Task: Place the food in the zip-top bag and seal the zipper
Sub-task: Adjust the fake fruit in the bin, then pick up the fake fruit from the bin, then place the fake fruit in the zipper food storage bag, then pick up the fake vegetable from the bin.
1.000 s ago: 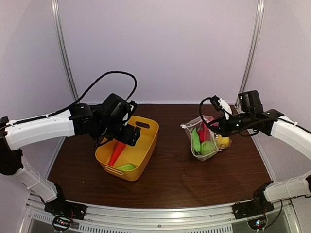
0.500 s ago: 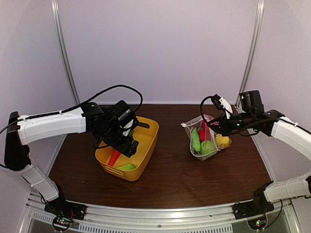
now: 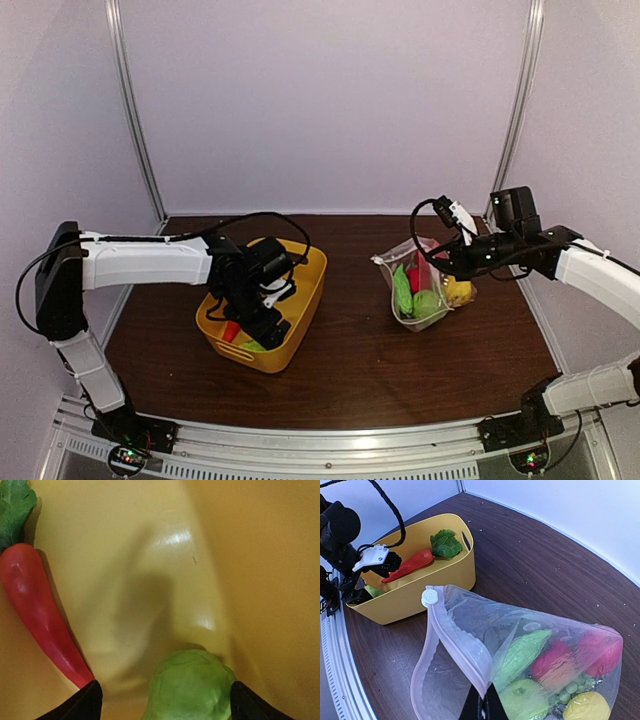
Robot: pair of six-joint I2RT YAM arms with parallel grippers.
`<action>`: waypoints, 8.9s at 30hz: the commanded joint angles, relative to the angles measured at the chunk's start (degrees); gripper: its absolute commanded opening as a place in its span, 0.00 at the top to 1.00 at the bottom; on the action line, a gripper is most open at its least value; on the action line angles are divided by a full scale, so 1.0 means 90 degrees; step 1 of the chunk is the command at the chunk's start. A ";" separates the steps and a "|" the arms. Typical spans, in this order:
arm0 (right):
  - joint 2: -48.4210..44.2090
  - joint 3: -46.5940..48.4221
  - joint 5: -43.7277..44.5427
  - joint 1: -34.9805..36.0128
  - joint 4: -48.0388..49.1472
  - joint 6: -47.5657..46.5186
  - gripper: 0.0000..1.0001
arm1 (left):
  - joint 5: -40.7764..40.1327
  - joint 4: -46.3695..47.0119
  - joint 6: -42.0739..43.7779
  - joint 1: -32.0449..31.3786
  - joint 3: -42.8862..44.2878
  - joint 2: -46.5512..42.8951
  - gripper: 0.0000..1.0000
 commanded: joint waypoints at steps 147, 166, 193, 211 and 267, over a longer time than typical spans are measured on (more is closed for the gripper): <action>0.1142 0.3244 0.0495 -0.0344 -0.3406 -0.0369 1.00 | 0.1966 0.7127 -0.0662 -0.1385 0.2444 0.0888 0.86; 0.1045 0.3545 0.0247 -0.0341 -0.3421 0.0050 1.00 | 0.0083 0.5993 -0.1222 -0.1482 0.2835 0.1612 0.89; 0.1021 0.3551 0.0071 -0.0340 -0.2988 0.0460 1.00 | 0.0195 0.4600 -0.0736 -0.1526 0.4534 0.1802 0.37; 0.1110 0.3600 0.1326 -0.0405 -0.2703 0.0168 1.00 | -0.2050 0.2697 -0.0461 -0.1274 0.0793 -0.1077 0.24; 0.0533 0.0850 -0.0257 -0.0116 -0.0409 0.0115 1.00 | -0.1541 0.0737 0.0342 0.0892 0.0001 -0.0298 0.25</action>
